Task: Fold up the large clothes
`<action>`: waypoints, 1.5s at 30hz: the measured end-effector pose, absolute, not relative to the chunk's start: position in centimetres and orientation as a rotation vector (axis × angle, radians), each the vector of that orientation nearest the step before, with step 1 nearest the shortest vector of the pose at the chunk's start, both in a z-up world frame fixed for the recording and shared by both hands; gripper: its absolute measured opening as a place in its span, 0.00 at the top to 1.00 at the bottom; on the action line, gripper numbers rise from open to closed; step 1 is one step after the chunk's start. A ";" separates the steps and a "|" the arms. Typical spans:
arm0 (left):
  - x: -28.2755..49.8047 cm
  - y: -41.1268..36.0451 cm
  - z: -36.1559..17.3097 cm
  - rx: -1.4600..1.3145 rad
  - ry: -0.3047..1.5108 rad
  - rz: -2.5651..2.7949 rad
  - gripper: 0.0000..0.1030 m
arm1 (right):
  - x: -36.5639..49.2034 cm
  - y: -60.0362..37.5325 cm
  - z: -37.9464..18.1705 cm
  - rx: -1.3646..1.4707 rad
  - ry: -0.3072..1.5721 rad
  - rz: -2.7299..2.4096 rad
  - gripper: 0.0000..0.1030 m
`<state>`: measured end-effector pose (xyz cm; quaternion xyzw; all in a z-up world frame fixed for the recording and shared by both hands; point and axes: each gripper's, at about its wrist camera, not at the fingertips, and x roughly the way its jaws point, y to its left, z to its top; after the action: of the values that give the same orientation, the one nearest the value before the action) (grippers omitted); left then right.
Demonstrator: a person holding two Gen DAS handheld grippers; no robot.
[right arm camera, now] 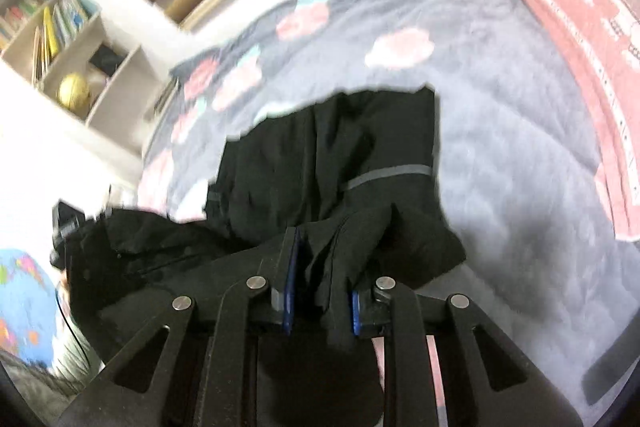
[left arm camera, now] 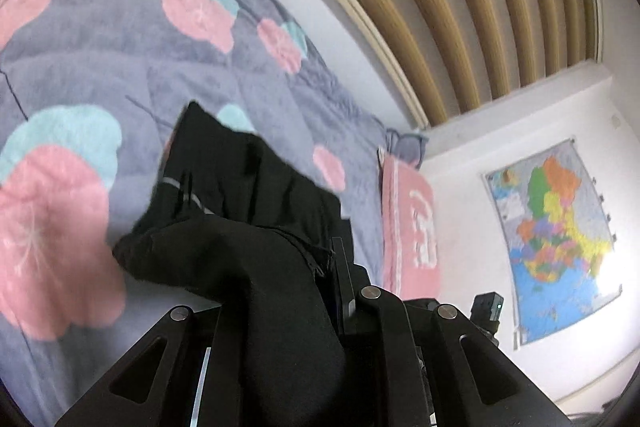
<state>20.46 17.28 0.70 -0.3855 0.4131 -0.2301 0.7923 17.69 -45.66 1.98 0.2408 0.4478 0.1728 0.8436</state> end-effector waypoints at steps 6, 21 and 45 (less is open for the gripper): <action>24.8 17.6 -0.8 -0.896 0.897 -0.470 0.84 | 22.4 -48.5 1.3 0.691 0.952 0.287 0.76; 41.2 13.9 -11.5 -0.748 1.196 -0.275 0.83 | 38.0 -49.0 -12.1 0.800 1.224 0.066 0.76; 35.4 19.2 -4.7 -0.742 1.050 -0.608 0.28 | 34.5 -51.5 -5.6 0.748 1.189 0.192 0.36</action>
<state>35.37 19.21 -4.74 -0.3405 0.4818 -0.2792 0.7576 34.54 -51.54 -5.62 0.3434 0.5461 0.0880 0.7590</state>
